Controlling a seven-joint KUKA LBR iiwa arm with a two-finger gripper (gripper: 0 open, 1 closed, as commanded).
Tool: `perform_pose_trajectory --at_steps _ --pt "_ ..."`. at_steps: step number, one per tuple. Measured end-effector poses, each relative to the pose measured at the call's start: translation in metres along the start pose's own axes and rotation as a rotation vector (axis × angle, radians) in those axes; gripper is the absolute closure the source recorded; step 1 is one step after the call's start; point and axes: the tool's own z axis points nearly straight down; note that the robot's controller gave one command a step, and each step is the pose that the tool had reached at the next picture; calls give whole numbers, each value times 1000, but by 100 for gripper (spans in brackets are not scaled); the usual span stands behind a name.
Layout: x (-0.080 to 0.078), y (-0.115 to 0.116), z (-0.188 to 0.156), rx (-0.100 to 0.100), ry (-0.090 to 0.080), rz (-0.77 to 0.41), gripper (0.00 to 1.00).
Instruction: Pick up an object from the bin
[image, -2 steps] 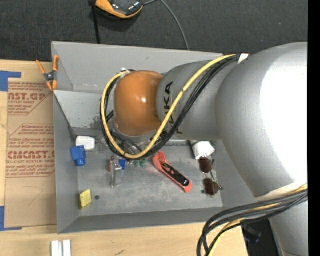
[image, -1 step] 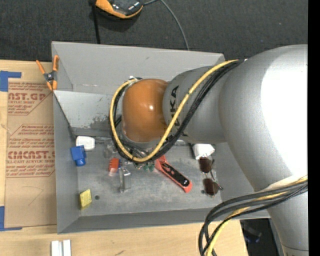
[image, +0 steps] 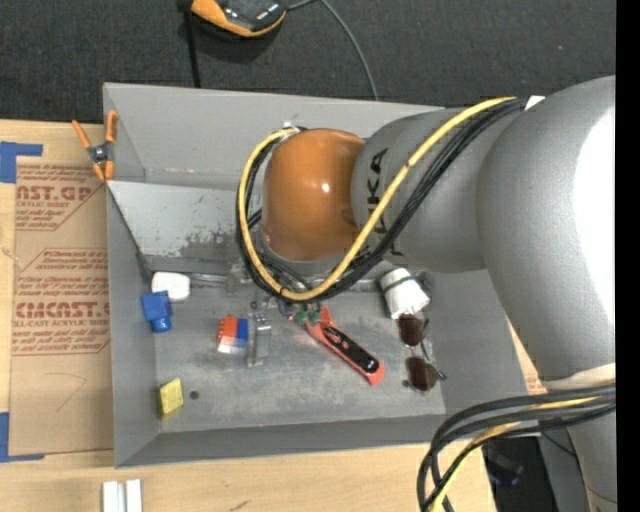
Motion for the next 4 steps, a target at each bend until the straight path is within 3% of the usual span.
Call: perform_pose_trajectory --at_steps 1,2,4 --pt "6 -2 49 2 8 -175 0" --pt "3 7 62 -2 -5 -154 100" --pt "5 6 58 -2 -1 -154 100"
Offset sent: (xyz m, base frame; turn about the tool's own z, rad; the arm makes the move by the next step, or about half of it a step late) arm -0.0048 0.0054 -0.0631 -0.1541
